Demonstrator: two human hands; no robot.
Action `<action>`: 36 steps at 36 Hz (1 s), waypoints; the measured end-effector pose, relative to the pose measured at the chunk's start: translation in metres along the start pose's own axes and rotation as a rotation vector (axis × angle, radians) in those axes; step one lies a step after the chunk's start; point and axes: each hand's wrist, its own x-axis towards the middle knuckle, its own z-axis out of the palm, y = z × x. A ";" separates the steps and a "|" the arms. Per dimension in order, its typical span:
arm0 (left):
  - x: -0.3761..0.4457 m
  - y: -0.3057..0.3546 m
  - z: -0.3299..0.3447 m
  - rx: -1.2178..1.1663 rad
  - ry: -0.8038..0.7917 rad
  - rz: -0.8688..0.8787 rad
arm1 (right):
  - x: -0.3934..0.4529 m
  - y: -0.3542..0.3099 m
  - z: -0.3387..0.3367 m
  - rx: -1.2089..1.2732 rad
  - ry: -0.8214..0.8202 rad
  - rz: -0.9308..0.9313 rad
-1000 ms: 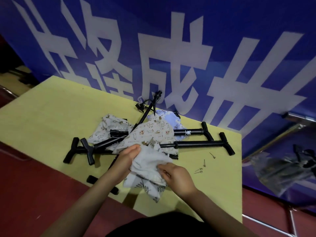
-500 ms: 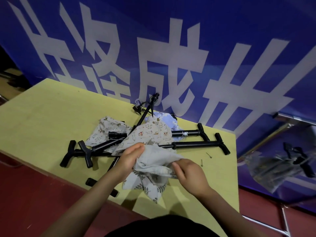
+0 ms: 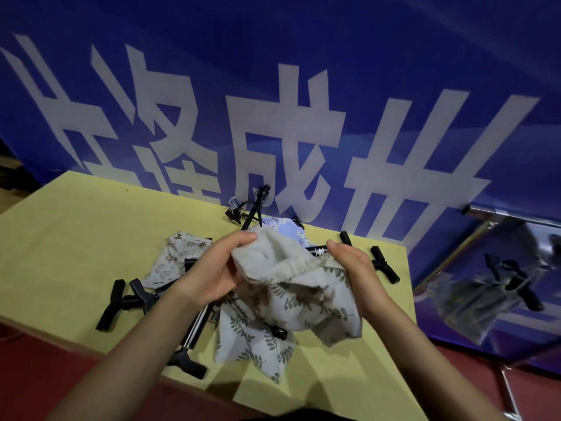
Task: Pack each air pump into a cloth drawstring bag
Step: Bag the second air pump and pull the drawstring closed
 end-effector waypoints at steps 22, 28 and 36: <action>0.049 -0.090 -0.089 0.790 0.646 0.139 | 0.036 0.138 -0.027 -1.043 0.078 0.103; 0.057 -0.086 -0.149 0.827 0.733 -0.191 | 0.068 0.131 0.005 -1.058 -0.024 0.018; 0.088 -0.122 -0.202 0.682 0.294 -0.583 | 0.129 0.117 0.067 -1.122 -0.307 -0.123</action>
